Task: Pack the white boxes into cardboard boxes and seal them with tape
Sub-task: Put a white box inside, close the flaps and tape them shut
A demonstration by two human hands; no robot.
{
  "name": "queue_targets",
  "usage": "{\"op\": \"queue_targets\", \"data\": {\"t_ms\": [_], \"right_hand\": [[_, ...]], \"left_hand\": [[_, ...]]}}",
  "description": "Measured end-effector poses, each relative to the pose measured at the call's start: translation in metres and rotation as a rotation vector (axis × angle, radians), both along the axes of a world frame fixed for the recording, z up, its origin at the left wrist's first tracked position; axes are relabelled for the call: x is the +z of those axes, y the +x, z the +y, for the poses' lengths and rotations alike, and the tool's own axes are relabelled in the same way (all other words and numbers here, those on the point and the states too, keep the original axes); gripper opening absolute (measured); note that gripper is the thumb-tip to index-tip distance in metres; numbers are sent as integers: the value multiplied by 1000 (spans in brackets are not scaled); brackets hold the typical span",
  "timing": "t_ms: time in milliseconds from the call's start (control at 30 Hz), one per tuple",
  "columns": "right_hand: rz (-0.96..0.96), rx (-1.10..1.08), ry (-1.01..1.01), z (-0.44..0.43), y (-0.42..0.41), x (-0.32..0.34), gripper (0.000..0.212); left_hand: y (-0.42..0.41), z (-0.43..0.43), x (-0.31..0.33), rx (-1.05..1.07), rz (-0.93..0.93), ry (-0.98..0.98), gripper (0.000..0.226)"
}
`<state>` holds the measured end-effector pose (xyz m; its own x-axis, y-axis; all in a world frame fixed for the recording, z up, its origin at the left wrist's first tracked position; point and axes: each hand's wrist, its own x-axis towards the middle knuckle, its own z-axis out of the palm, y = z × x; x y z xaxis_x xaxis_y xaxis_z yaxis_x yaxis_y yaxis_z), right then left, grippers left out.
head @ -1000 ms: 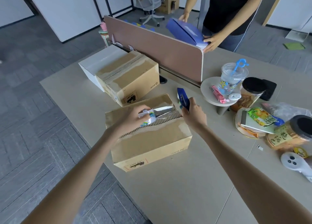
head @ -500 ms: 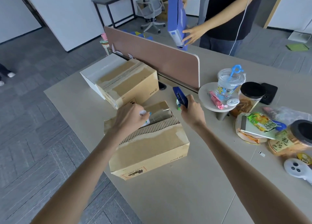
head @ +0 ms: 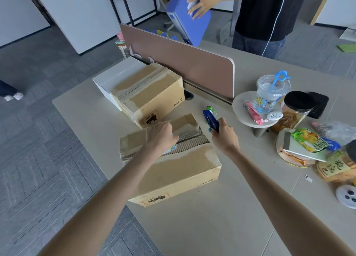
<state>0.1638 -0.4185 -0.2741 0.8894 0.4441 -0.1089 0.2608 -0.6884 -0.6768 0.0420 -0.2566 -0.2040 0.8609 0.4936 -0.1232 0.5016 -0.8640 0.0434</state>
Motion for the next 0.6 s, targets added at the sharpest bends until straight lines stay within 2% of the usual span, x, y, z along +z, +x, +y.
{"op": "queue_targets", "data": {"t_ms": [333, 600], "right_hand": [[83, -17, -46, 12, 17, -28, 18], [349, -74, -1, 21, 22, -52, 30]], "left_hand": [[17, 4, -21, 4, 26, -19, 51], [24, 8, -31, 26, 30, -17, 54]]}}
